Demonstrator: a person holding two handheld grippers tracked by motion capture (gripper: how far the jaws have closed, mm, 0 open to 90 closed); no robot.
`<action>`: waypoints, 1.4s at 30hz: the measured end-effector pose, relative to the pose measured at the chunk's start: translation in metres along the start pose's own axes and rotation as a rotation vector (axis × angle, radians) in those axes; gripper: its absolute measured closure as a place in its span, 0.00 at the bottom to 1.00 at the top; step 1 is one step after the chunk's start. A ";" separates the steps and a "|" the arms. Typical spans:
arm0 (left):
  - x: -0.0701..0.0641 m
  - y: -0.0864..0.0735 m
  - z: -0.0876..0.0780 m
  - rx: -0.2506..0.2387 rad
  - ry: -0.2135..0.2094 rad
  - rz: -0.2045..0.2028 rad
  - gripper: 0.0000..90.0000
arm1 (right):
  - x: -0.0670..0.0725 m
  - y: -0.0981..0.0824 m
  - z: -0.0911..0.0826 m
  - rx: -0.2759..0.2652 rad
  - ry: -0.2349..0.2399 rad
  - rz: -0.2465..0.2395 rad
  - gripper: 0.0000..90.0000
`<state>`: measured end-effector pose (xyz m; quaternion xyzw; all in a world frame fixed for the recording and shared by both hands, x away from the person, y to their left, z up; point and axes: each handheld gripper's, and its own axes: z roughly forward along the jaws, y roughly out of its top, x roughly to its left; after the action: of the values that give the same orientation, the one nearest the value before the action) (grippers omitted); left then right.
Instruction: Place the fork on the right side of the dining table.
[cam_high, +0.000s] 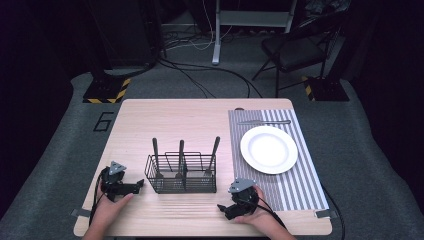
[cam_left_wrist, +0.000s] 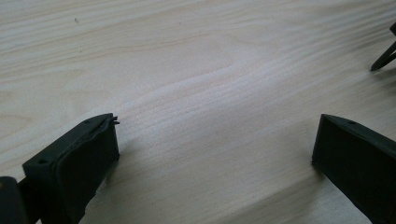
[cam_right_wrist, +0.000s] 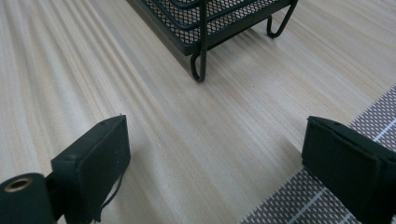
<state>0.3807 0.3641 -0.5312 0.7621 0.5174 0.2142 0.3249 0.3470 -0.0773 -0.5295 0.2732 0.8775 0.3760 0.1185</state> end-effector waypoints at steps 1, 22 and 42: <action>0.000 0.000 0.000 0.000 0.000 -0.001 0.00 | 0.000 0.000 0.000 0.000 0.000 0.000 0.08; 0.000 0.000 0.000 -0.002 0.001 0.000 0.00 | 0.009 0.003 -0.004 0.000 0.009 0.009 0.32; 0.000 0.000 0.000 -0.001 0.001 -0.002 0.00 | -0.009 0.018 -0.032 -0.043 0.003 0.168 0.41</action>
<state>0.3805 0.3640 -0.5312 0.7615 0.5181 0.2146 0.3250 0.3480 -0.0911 -0.4938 0.3425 0.8433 0.4040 0.0910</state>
